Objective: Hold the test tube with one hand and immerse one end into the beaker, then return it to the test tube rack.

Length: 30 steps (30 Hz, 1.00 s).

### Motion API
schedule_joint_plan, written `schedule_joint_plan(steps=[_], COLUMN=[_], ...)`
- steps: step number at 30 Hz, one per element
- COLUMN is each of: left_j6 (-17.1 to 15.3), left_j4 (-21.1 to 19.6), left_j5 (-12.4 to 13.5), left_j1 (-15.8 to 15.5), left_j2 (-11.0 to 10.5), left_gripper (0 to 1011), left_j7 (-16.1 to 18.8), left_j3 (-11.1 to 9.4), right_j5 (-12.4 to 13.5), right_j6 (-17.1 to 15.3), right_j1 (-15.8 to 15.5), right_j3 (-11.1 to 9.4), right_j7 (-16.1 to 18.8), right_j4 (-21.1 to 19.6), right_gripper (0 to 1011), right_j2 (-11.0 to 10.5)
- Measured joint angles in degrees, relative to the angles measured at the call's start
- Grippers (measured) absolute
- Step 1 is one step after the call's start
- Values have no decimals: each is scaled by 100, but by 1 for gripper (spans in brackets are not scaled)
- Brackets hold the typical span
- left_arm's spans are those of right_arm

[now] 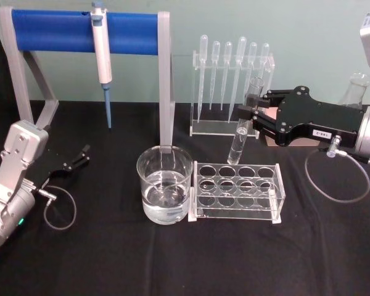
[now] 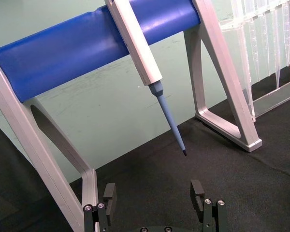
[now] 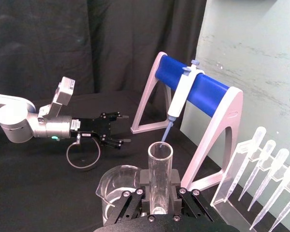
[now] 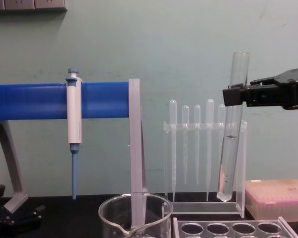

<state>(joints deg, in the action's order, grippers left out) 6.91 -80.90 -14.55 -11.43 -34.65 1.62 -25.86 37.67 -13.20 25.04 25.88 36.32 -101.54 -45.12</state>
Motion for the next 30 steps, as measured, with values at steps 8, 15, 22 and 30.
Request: schedule_joint_plan(steps=[8, 15, 22, 30], left_j6=[0, 0, 0, 0], left_j4=[0, 0, 0, 0], left_j5=[0, 0, 0, 0], left_j1=[0, 0, 0, 0], left_j2=[0, 0, 0, 0], left_gripper=[1000, 1000, 1000, 1000], left_j7=[0, 0, 0, 0], left_j3=[0, 0, 0, 0], right_j5=[0, 0, 0, 0], right_j6=[0, 0, 0, 0], right_j1=[0, 0, 0, 0], right_j3=[0, 0, 0, 0], right_j7=[-1, -1, -1, -1], right_j4=[0, 0, 0, 0], right_gripper=[241, 241, 241, 241], right_j2=[0, 0, 0, 0])
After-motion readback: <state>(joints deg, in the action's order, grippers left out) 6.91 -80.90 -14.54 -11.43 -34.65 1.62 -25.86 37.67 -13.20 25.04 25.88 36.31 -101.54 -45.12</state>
